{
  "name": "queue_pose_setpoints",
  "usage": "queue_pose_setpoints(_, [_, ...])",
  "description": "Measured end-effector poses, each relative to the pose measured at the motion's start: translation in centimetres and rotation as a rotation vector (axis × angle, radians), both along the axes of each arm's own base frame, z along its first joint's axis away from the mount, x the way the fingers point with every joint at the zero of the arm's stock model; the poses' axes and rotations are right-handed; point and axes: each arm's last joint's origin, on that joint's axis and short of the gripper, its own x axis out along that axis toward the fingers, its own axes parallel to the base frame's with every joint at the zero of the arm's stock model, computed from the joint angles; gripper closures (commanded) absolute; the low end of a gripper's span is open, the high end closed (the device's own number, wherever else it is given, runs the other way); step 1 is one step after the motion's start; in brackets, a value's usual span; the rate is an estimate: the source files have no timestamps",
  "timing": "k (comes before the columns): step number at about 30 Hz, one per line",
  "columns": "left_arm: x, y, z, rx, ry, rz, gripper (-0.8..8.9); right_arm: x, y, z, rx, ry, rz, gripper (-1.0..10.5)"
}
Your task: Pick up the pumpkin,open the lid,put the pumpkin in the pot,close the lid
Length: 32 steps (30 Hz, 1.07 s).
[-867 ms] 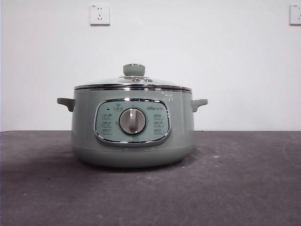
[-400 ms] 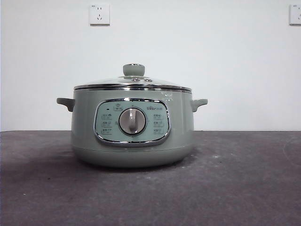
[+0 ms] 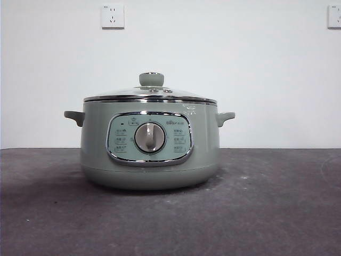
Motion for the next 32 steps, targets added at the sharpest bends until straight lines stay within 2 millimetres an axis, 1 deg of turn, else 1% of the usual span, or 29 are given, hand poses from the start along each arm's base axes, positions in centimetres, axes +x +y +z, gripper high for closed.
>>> queue_pose_setpoints(2, [0.4,0.4,0.5,0.017,-0.096,0.042,8.17,0.0,0.0,0.0,0.001,-0.001,0.000,9.5])
queue_pose_setpoints(4, [0.6,1.1,1.4,0.000,-0.220,0.082,8.17,-0.1,0.0,0.0,0.001,-0.002,0.000,9.5])
queue_pose_setpoints(7, [0.0,2.7,2.7,-0.044,-0.423,0.164,8.17,-0.1,-0.1,0.0,0.001,-0.002,0.000,9.5])
queue_pose_setpoints(9, [-0.6,3.7,2.5,-0.067,-0.537,0.223,8.18,-0.1,-0.1,0.0,0.001,-0.002,0.000,9.5])
queue_pose_setpoints(11, [-1.0,4.6,1.7,-0.084,-0.637,0.283,8.17,-0.1,-0.1,0.0,0.001,-0.002,0.000,9.5])
queue_pose_setpoints(14, [-1.7,5.6,-0.7,-0.100,-0.781,0.363,8.17,-0.1,-0.1,0.0,0.001,-0.002,0.000,9.5])
queue_pose_setpoints(16, [-2.2,6.1,-2.7,-0.100,-0.858,0.415,8.17,-0.1,-0.1,0.0,0.001,-0.002,0.000,9.5])
queue_pose_setpoints(19, [-2.7,6.6,-6.4,-0.087,-0.920,0.496,8.17,-0.1,-0.1,0.0,0.001,-0.002,0.000,9.5])
queue_pose_setpoints(25, [-3.1,7.2,-13.8,-0.036,-0.852,0.643,8.17,-0.1,-0.1,0.0,0.002,-0.003,0.000,9.5])
queue_pose_setpoints(29, [-3.4,7.3,-17.4,-0.020,-0.822,0.668,8.17,-0.2,-0.2,0.1,0.004,-0.007,0.000,9.5])
queue_pose_setpoints(32, [-3.6,7.3,-19.6,-0.018,-0.814,0.672,8.17,-0.3,-0.2,0.1,0.006,-0.008,0.000,9.5])
